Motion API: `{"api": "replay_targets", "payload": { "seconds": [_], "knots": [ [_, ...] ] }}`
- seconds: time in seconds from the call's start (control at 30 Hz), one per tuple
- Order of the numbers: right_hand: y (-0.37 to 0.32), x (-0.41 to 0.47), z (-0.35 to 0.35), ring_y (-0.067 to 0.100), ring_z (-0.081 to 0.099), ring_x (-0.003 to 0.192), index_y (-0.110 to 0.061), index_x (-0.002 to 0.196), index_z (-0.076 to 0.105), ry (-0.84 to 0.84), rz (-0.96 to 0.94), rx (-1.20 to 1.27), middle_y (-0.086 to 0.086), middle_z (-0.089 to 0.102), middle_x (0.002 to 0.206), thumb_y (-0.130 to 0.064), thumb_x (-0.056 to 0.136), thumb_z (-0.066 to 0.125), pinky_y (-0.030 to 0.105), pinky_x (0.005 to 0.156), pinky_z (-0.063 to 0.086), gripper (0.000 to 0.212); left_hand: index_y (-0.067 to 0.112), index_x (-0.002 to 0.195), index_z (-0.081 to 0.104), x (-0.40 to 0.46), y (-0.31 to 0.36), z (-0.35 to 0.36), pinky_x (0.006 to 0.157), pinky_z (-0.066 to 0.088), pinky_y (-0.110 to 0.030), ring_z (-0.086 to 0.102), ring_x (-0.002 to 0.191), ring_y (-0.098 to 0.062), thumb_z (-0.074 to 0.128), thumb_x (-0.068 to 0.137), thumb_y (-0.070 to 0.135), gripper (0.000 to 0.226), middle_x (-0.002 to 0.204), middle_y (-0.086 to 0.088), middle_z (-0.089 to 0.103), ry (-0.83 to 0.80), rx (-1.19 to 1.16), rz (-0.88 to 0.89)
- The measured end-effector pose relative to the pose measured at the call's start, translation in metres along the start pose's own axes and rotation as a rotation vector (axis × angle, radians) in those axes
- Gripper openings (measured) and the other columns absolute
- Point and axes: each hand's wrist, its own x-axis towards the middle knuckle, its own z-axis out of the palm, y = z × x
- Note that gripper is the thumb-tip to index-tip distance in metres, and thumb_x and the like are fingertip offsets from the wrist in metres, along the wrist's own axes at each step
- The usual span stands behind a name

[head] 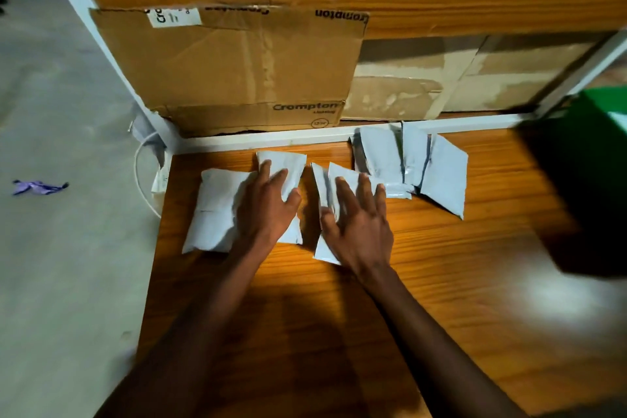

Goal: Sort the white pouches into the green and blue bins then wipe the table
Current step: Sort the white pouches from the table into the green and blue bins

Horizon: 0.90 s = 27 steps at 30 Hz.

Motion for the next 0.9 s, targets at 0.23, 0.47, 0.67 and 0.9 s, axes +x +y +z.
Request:
{"api": "replay_targets", "payload": {
  "seconds": [0.23,0.47,0.67,0.9],
  "knots": [
    [0.052,-0.038,-0.049,0.028,0.0,0.155,-0.04,0.154,0.031,0.162,0.036,0.107,-0.002,0.01,0.169,-0.062,0.091,0.042,0.051,0.107,0.04,0.068,0.024,0.14,0.054,-0.035,0.03,-0.02,0.105,0.043,-0.052,0.039,0.14,-0.029,0.054,0.095,0.048,0.051,0.158,-0.002,0.036,0.114,-0.025,-0.012],
    [0.15,-0.088,-0.109,0.029,0.002,0.155,-0.039,0.153,0.033,0.293,0.068,0.143,0.0,0.014,0.168,-0.058,0.09,0.044,0.049,0.108,0.039,0.067,0.016,0.129,0.065,-0.099,0.159,0.009,0.097,0.049,-0.042,0.055,0.127,-0.028,0.067,0.089,0.036,0.045,0.148,-0.005,0.05,0.239,-0.21,0.19],
    [0.263,-0.134,-0.177,0.033,0.01,0.154,-0.031,0.149,0.043,0.444,0.098,0.18,0.006,0.022,0.166,-0.052,0.09,0.053,0.048,0.118,0.025,0.064,0.011,0.123,0.069,-0.167,0.298,0.056,0.091,0.052,-0.043,0.059,0.122,-0.031,0.068,0.087,0.035,0.043,0.14,-0.01,0.057,0.268,-0.252,0.378],
    [0.388,-0.181,-0.262,0.029,0.016,0.153,-0.038,0.148,0.042,0.583,0.243,0.071,0.001,0.023,0.166,-0.056,0.09,0.053,0.048,0.109,0.04,0.062,0.019,0.131,0.063,-0.225,0.466,0.102,0.1,0.044,-0.039,0.052,0.129,-0.027,0.065,0.093,0.034,0.041,0.148,-0.005,0.05,0.127,-0.293,0.57]
  ]
}}
